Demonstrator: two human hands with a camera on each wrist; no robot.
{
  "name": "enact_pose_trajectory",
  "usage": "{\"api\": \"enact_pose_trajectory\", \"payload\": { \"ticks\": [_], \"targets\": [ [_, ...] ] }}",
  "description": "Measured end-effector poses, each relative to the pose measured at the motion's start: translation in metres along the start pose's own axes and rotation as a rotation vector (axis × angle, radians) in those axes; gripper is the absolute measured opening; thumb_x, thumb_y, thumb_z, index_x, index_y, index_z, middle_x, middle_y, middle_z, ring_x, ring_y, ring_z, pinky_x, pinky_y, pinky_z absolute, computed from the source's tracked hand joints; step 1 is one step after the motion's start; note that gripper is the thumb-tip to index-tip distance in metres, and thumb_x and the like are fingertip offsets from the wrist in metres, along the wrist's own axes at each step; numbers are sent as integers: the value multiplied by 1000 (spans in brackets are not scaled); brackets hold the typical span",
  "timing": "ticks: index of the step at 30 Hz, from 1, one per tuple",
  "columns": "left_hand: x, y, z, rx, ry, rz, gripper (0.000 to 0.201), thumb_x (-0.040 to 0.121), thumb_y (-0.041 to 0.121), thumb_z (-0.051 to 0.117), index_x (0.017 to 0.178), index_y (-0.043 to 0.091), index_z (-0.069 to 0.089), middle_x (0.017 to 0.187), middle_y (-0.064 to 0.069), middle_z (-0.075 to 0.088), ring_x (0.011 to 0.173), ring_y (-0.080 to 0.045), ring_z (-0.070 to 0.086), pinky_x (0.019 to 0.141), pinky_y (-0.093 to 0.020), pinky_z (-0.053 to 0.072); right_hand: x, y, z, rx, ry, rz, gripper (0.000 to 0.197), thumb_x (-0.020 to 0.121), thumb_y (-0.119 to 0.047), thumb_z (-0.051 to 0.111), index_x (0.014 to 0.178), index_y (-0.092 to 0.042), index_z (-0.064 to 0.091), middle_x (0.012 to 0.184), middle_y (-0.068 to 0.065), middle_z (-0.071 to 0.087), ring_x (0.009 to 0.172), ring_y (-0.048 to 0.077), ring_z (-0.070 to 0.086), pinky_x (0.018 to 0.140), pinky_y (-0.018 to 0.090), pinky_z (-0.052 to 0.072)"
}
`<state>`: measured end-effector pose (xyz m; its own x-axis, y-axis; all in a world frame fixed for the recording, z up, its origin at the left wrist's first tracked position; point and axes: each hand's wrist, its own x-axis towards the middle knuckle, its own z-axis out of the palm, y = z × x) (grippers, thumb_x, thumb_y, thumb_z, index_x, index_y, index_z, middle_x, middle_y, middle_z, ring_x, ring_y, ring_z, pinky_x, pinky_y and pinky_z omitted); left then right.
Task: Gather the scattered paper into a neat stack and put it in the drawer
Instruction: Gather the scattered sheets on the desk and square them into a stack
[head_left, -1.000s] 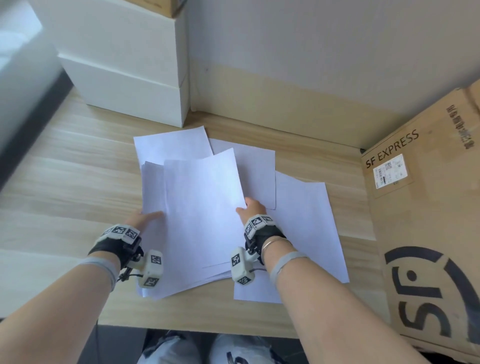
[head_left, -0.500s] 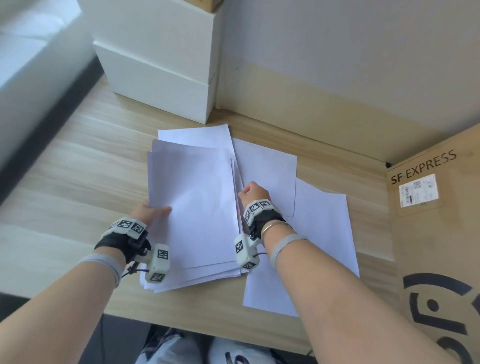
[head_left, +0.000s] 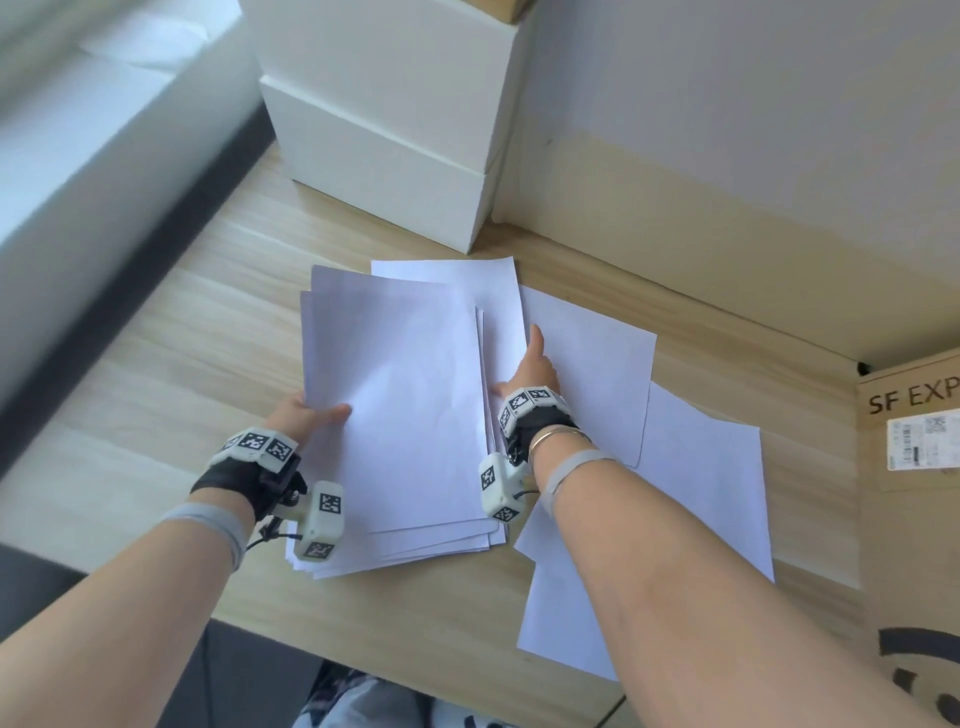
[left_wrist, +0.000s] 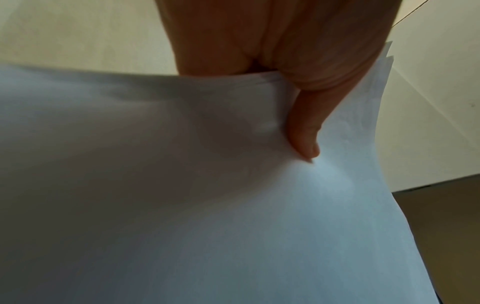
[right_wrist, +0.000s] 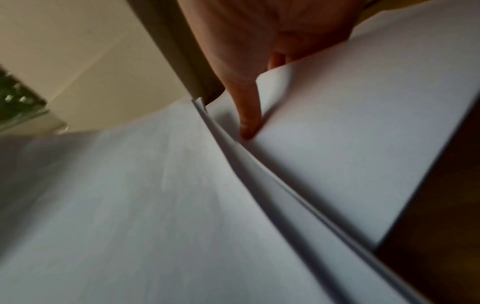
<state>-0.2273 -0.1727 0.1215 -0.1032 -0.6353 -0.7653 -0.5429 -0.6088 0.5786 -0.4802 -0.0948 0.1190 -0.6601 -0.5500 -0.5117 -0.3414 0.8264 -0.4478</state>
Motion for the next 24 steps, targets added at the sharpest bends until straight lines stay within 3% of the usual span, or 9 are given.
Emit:
{"api": "enact_pose_trajectory", "payload": {
  "ticks": [2, 5, 10, 15, 19, 24],
  "targets": [
    [4, 2, 0, -6, -16, -5, 38, 81, 17, 68, 113, -1, 57, 101, -20, 61, 95, -33, 59, 98, -52, 45, 7, 1, -10, 13, -26, 19, 70, 82, -16, 70, 141, -15, 33, 131, 15, 55, 119, 31, 55, 95, 35, 44],
    [12, 4, 2, -31, -41, -1, 37, 80, 13, 68, 112, -3, 58, 91, -17, 64, 95, -35, 60, 98, -56, 44, 22, 1, -32, -145, -58, -14, 42, 85, -25, 66, 120, -4, 57, 124, 14, 62, 115, 30, 58, 91, 31, 46],
    [27, 10, 10, -23, -68, 10, 41, 75, 18, 74, 109, -1, 61, 102, -23, 66, 96, -39, 63, 95, -58, 46, 53, 7, -79, -390, -92, 46, 41, 89, -22, 58, 126, -6, 53, 132, 14, 56, 123, 32, 53, 98, 33, 44],
    [22, 22, 26, -39, -102, 19, 25, 79, 12, 70, 100, 4, 60, 81, -12, 63, 88, -34, 60, 94, -53, 47, 76, 19, -97, -597, -94, 36, 41, 92, -19, 52, 131, -7, 48, 137, 14, 50, 127, 32, 48, 98, 36, 42],
    [21, 28, 38, -76, -137, 25, 6, 82, 6, 65, 86, 7, 60, 78, -12, 60, 72, -26, 57, 88, -47, 45, 90, 24, -94, -636, -26, -23, 45, 87, -22, 58, 130, -12, 51, 141, 11, 41, 131, 31, 37, 104, 39, 36],
    [26, 29, 44, -76, -135, 19, 12, 84, 4, 63, 77, 13, 58, 76, -11, 58, 69, -24, 55, 81, -42, 44, 102, 31, -96, -667, -50, -77, 58, 79, -30, 70, 133, -19, 50, 147, 3, 29, 138, 26, 24, 113, 43, 19]
  ]
}}
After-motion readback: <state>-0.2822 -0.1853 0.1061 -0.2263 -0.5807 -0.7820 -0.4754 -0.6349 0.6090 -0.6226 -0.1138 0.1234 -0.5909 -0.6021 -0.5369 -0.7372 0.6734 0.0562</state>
